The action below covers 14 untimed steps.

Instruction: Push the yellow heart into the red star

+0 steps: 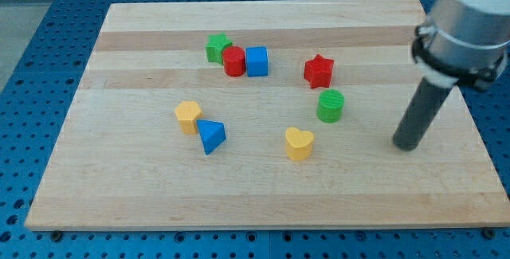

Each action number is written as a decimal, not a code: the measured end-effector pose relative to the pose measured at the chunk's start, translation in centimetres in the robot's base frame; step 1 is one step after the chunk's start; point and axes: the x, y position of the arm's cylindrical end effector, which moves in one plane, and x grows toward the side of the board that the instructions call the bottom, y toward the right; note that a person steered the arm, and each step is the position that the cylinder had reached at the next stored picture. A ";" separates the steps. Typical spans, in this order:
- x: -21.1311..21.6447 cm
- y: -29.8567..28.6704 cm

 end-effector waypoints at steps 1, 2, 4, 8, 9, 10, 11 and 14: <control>3.0 -4.0; 4.1 -8.7; 4.0 -15.2; -1.5 -13.7; -2.8 -13.7; -3.1 -12.9; -3.1 -12.1; -7.3 -11.6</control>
